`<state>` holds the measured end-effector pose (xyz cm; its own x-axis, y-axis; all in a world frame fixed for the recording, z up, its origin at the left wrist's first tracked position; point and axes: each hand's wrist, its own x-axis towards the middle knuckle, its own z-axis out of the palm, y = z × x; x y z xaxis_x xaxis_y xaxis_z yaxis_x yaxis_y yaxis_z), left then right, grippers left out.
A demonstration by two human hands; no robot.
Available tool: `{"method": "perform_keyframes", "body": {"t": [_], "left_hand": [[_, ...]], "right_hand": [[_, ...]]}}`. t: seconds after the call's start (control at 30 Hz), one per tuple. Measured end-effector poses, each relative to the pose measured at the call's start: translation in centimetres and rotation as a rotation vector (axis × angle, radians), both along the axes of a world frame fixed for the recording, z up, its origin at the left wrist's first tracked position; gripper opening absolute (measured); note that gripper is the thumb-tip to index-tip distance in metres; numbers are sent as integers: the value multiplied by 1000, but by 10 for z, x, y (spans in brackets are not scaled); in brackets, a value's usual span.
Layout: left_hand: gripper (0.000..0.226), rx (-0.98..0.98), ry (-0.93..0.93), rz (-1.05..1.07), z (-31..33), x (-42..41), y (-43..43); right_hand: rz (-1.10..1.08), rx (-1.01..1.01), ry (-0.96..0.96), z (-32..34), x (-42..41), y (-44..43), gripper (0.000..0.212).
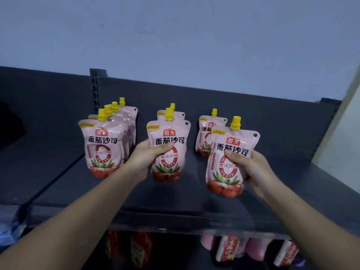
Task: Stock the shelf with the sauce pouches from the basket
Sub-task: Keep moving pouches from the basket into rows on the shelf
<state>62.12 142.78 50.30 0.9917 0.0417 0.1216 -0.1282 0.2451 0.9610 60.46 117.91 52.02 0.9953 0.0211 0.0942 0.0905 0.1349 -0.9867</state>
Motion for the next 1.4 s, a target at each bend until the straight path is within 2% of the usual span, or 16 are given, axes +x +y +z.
{"method": "perform_keyframes", "body": {"t": [0.27,0.4,0.77,0.93,1.07,1.2,1.4], "left_hand": [[20,54,69,16,-8,47,3],[19,74,88,11,-9,70,12],[19,132,82,-26,-15,103,12],[29,356,134,-43,-17,98,18],[51,491,148,-6,-31,90,23],[51,559,95,60,-32,93,21],[48,670,58,237,-35,108,13]], "right_hand": [[-34,46,23,-17,51,-11,23],[-45,43,18,-23,77,-4,31],[44,-119,-60,-33,123,-3,29],[167,-246,-62,-42,127,-13,26],[294,-484,-67,-54,125,-33,46],[177,-545,-136,-56,138,-35,52],[52,-591,-134,-59,159,-22,54]]}}
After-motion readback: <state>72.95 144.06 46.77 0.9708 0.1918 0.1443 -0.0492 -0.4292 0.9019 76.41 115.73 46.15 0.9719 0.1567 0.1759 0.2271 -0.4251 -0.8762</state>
